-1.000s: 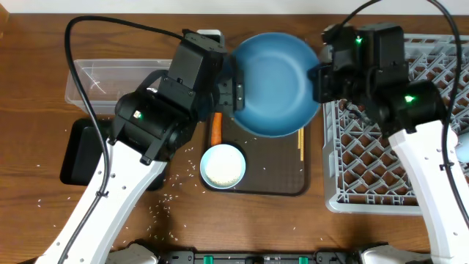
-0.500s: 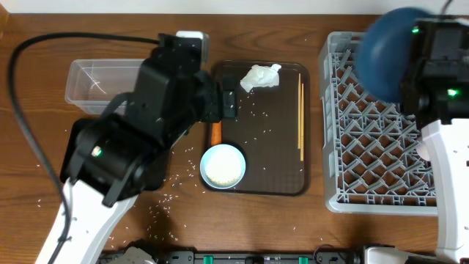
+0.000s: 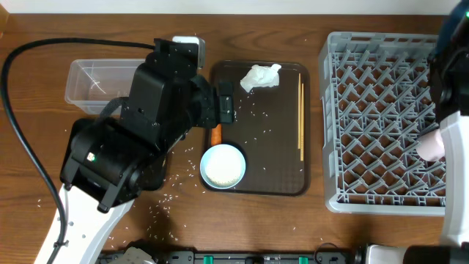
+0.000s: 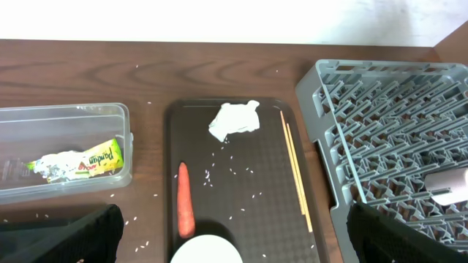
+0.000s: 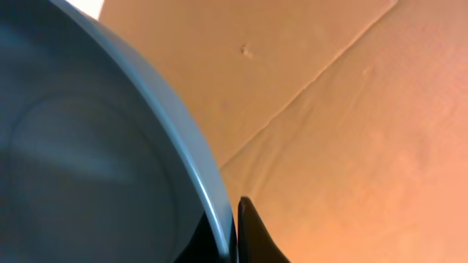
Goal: Sort waste into correct bins and load items into the dishwasher rack
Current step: 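Carry the blue plate with the right gripper toward the dish rack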
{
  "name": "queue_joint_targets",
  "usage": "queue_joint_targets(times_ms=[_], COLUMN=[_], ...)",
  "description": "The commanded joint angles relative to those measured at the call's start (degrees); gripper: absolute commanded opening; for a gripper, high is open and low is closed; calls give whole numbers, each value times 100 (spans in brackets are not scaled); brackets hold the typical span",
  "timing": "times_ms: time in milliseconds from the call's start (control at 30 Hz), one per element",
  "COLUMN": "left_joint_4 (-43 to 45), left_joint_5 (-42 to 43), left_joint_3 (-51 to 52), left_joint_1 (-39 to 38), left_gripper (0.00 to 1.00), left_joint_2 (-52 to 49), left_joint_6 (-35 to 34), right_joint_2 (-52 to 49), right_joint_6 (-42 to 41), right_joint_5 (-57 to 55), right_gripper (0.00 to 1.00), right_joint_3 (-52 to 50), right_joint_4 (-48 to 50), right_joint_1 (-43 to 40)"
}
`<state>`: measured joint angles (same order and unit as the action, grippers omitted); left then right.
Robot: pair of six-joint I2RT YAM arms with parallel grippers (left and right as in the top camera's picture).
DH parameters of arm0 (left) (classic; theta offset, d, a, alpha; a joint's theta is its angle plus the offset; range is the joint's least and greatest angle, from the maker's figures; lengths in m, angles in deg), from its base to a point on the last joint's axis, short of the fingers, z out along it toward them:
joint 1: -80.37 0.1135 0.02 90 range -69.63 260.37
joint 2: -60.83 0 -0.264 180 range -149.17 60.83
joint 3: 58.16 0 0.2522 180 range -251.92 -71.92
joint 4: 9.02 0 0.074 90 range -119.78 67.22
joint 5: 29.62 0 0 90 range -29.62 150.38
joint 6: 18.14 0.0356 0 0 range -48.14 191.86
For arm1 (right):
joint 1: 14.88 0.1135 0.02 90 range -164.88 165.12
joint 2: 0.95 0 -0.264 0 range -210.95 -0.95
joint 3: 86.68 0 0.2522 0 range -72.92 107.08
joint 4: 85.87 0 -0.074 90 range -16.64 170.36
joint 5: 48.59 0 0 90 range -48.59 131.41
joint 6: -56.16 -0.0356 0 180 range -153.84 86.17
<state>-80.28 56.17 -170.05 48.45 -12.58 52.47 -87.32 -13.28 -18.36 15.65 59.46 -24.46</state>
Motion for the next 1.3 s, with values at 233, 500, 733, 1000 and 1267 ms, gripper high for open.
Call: queue_joint_targets(times_ms=[233, 500, 733, 1000, 1267], left_joint_4=[-76, -142, -240, -264, -273], left_joint_5=[39, 39, 39, 42, 42], left_joint_3=[-42, -42, -42, -42, -42], left_joint_1=[13, 13, 13, 11, 11], left_gripper=[98, 98, 98, 98, 98], left_joint_2=[-4, -4, -7, -26, -28], left_joint_6=[98, 98, 96, 96, 96], right_joint_2=[-787, -1405, -1871, -2068, -2070], right_joint_6=[2118, 2562, 2583, 2590, 2981], right_joint_5=[-372, -518, -540, -518, -463], right_gripper=[1, 1, 1, 1, 1], right_joint_3=[24, 24, 24, 24, 24], right_joint_4=[479, 533, 800, 949, 1287], right_joint_1=[-352, -428, -404, -352, -374])
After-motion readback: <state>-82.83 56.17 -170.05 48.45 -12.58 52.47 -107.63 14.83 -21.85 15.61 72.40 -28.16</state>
